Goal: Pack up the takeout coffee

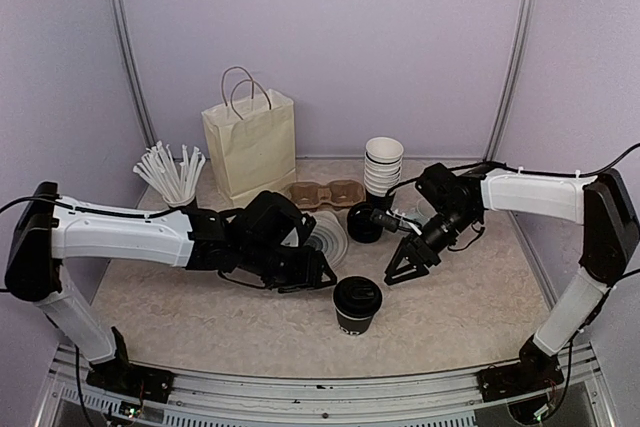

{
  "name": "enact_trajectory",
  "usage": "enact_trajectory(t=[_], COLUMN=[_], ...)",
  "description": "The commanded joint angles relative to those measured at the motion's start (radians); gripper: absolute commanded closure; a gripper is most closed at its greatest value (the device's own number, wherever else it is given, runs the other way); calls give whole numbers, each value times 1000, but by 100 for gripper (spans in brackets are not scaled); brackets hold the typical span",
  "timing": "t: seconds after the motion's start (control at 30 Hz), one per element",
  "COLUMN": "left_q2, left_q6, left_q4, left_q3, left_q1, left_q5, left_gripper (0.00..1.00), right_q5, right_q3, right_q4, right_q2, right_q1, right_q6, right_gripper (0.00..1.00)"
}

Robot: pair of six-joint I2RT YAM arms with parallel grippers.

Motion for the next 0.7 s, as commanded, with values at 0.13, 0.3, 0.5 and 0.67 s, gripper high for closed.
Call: enact_trajectory(t=[0.13, 0.3, 0.5, 0.67], left_q2=[-43, -26, -25, -48], left_q6=[-82, -93, -105, -121], left_q4=[141, 152, 113, 90], left_q3=[-76, -83, -84, -85], left_q1=[2, 1, -2, -13], left_q5=[117, 130, 118, 108], left_gripper=[52, 54, 58, 60], right_q5=[-137, -151, -148, -155], right_q3=[-2, 19, 7, 4], right_q4=[-33, -36, -25, -23], right_q2=[59, 89, 94, 92], right_q1=[-3, 2, 17, 21], right_q6=[-16, -17, -16, -17], right_gripper=[43, 44, 46, 46])
